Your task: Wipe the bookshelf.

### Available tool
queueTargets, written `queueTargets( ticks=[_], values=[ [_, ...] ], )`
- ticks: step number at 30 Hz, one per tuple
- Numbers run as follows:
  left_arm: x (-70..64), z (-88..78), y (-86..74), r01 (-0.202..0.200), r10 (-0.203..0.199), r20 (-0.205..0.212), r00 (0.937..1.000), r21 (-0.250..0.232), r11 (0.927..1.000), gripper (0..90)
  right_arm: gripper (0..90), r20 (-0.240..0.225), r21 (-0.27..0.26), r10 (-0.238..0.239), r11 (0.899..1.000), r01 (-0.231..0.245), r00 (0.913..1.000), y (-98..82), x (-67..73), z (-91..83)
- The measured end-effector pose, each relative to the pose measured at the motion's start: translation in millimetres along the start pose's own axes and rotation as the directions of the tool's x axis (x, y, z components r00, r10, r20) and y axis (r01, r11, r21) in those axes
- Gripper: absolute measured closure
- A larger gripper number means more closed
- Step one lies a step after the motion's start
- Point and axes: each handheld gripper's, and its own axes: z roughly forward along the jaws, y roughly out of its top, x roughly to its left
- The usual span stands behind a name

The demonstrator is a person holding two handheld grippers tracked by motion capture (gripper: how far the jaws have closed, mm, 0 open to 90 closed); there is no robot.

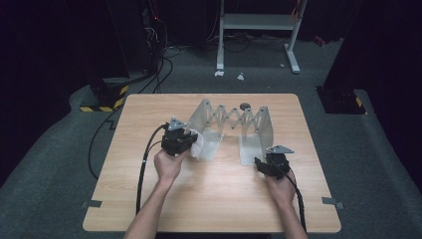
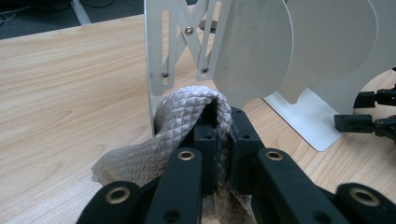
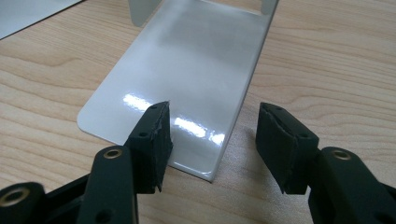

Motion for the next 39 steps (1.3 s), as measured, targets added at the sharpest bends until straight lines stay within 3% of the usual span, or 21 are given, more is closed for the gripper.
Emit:
queueTargets(
  ticks=[8,11,15,26,30,39],
  values=[
    [-0.7,-12.0,20.6,-0.015,0.015,0.001,0.9999,-0.035,0.9993,83.7,45.3,0.0,0.0,-0.001,1.0,0.001,1.0,0.0,0.0,0.0],
    [-0.6,-11.5,26.2,-0.016,0.016,0.0,0.9999,-0.042,0.999,83.7,45.4,-0.001,0.0,-0.001,1.0,0.001,1.0,0.0,-0.1,0.0],
    [-4.1,-11.3,33.9,-0.046,0.046,-0.012,0.9989,-0.052,0.9976,83.8,45.4,-0.001,0.0,0.0,1.0,0.0,1.0,0.0,-0.1,0.0],
    [-9.9,-5.8,58.0,-0.062,0.061,-0.017,0.998,-0.061,0.9962,83.8,45.4,-0.002,0.0,0.0,1.0,0.0,1.0,0.0,-0.2,0.0],
    [-9.8,4.2,54.8,-0.069,0.069,-0.018,0.9975,-0.029,0.9972,83.8,45.5,-0.002,0.0,0.0,1.0,0.0,1.0,0.0,-0.3,-0.1],
    [-7.0,17.3,29.0,-0.053,0.053,-0.009,0.9985,0.007,0.9986,83.8,45.5,-0.002,0.0,-0.001,1.0,0.001,1.0,0.0,-0.1,0.0]
  ],
)
